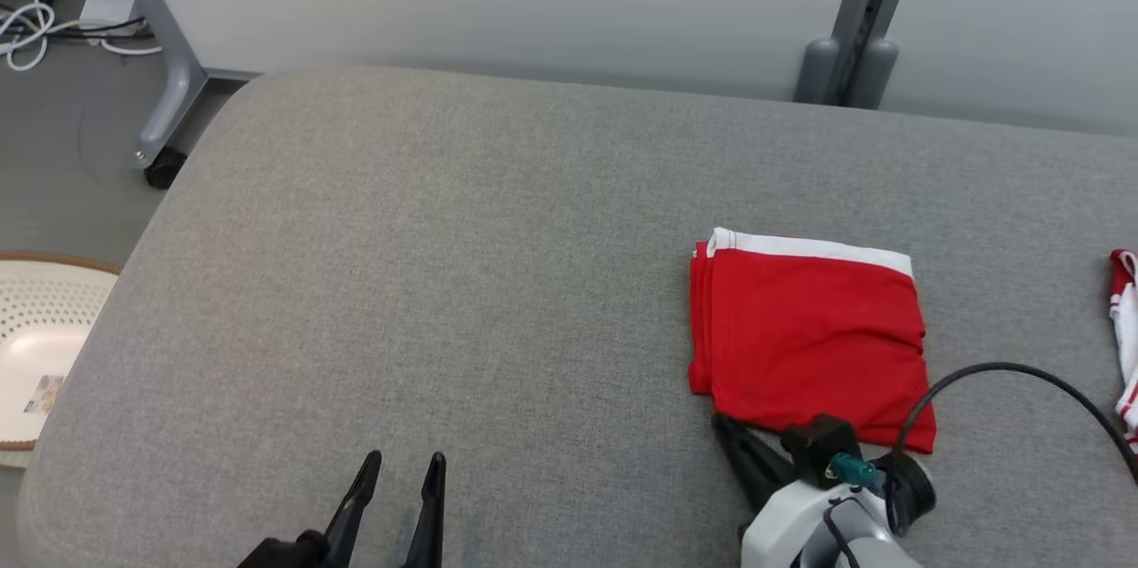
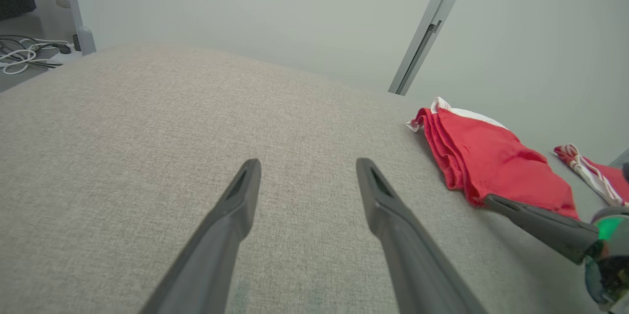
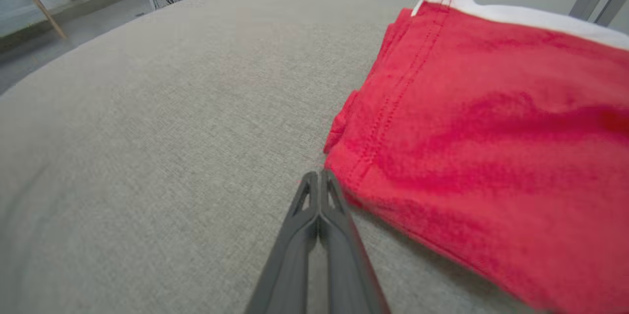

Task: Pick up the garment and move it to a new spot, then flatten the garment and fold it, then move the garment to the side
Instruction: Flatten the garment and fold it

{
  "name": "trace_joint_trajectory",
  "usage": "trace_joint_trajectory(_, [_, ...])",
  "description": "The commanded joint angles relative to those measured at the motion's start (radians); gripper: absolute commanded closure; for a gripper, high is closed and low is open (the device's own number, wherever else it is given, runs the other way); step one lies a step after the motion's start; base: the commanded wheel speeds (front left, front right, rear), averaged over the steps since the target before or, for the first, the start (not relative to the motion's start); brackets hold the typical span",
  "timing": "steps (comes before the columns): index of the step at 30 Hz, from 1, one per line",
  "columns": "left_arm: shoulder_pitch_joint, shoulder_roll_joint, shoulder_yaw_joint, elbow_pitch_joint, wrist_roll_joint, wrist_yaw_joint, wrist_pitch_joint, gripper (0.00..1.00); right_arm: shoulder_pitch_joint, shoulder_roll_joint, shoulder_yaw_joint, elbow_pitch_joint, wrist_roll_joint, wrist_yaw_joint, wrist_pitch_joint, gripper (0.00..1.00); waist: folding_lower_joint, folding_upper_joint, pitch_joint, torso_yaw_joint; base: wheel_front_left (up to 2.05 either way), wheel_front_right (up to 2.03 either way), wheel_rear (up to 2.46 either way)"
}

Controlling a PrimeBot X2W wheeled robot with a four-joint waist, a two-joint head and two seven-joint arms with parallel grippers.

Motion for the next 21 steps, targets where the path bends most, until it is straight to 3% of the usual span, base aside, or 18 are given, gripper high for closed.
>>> trace_joint_trajectory(1, [0.015, 0.004, 0.006, -0.001, -0.004, 0.005, -0.004, 0.00, 0.016, -0.005, 0.014, -0.028, 0.030, 0.000, -0.006, 1.00, 0.0000, -0.0001, -0.024, -0.017, 0.00, 0.00, 0.00])
trace_joint_trajectory(5, [0.062, 0.003, 0.039, -0.013, -0.009, 0.019, -0.004, 0.00, 0.072, -0.007, 0.000, -0.147, 0.050, 0.000, -0.006, 1.00, 0.0000, -0.0001, -0.082, -0.068, 0.00, 0.00, 0.00])
trace_joint_trajectory(8, [0.102, 0.003, 0.066, -0.028, -0.001, 0.020, -0.004, 0.00, 0.151, -0.007, -0.096, -0.275, 0.007, 0.000, -0.006, 0.98, 0.0000, -0.0001, -0.119, -0.113, 0.00, 0.00, 0.00])
trace_joint_trajectory(10, [0.118, 0.003, 0.085, -0.037, 0.002, 0.017, -0.005, 0.00, 0.222, -0.022, -0.179, -0.367, -0.023, 0.000, -0.006, 0.51, 0.0000, -0.0001, -0.133, -0.137, 0.00, 0.00, 0.00])
trace_joint_trajectory(11, [0.124, 0.003, 0.096, -0.041, 0.005, 0.016, -0.005, 0.00, 0.257, -0.031, -0.219, -0.417, -0.043, 0.000, -0.006, 0.00, 0.0000, -0.0001, -0.138, -0.147, 0.00, 0.00, 0.00])
trace_joint_trajectory(17, [0.153, 0.003, 0.186, -0.074, 0.021, 0.017, -0.004, 0.00, 0.451, -0.045, -0.463, -0.641, -0.086, 0.000, -0.006, 0.00, 0.0000, -0.0001, -0.167, -0.195, 0.00, 0.00, 0.00])
trace_joint_trajectory(21, [0.178, 0.003, 0.232, -0.068, 0.045, 0.003, -0.004, 0.00, 0.532, -0.046, -0.567, -0.686, -0.130, 0.000, -0.006, 0.00, 0.0000, -0.0001, -0.189, -0.218, 0.00, 0.00, 0.00])
